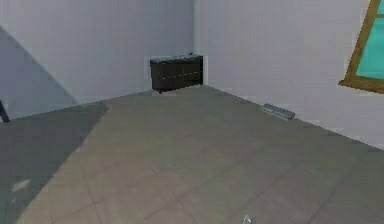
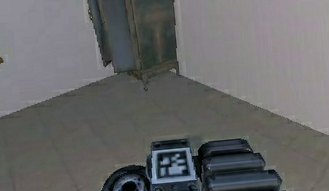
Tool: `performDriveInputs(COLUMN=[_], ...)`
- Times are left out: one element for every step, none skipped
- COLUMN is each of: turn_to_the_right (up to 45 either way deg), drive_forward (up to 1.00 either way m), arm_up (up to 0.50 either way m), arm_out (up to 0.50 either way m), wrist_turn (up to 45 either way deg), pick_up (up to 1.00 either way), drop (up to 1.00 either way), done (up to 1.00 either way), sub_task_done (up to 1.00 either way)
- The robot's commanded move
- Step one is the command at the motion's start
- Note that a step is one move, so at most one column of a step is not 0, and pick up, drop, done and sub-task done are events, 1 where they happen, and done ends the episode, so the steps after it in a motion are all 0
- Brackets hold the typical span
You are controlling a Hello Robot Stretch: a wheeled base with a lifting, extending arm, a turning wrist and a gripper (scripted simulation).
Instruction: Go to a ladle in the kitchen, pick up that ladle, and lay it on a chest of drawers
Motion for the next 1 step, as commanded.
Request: performDriveInputs(turn_to_the_right=[0.0], drive_forward=[1.0], arm_up=[0.0], arm_out=[0.0], wrist_turn=[0.0], pick_up=[0.0], drop=[0.0], done=[0.0], sub_task_done=[0.0])
